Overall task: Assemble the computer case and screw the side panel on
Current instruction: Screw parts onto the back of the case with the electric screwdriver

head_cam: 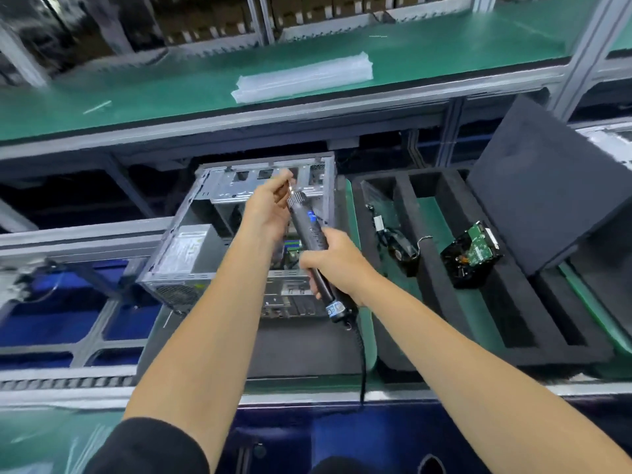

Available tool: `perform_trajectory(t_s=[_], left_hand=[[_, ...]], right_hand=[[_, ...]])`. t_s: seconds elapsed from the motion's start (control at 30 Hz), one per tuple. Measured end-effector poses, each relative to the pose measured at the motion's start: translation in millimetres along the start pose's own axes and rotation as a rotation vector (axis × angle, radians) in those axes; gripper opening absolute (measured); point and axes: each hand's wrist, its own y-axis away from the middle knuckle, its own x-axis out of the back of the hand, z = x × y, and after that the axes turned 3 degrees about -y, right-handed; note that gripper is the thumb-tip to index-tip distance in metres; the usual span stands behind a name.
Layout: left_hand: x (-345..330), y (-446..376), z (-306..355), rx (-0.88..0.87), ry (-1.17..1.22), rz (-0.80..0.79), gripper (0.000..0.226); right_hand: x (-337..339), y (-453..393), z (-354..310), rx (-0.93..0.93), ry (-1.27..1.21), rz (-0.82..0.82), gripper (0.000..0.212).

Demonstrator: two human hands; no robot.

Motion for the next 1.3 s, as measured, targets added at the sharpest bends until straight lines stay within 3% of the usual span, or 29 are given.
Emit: perform_trajectory(t_s=[0.27,0.47,0.6,0.67,0.77,0.9,1.03,1.2,1.3], left_hand=[[132,27,69,-0.086,-0.233,0.073,0.010],[209,47,78,-0.070,-0.351,0.212,0.013],[239,64,58,-0.039,-0.342,0.259,0.006],[249,74,43,-0.093,-0.371,0.284,0.011],[258,84,24,-0.200,-0.445,0.321,0.022],[269,81,-2,0.013,-0.314,0.376,0.014],[276,71,-40,0.217,-0.369,0.308,0.012],[283,68,-69,0.298,-0.499,0.304,0.018],[283,68,-77,0.236,-0.573,0.380,0.022]], right_hand=[[-168,-4,15,0.025,0.008,0.072,0.021],[-241,2,49,0.008,0.070,0.030,0.025],[-261,13,80,-0.057,0.092,0.011,0.029],[-267,20,94,-0.097,0.106,0.023,0.036],[-272,30,112,-0.081,0.141,0.050,0.030],[-273,41,131,-0.197,0.107,0.051,0.031],[-268,51,152,-0.321,0.094,0.091,0.031],[-263,58,168,-0.426,0.080,0.122,0.039],[-261,58,169,-0.427,0.058,0.119,0.047]])
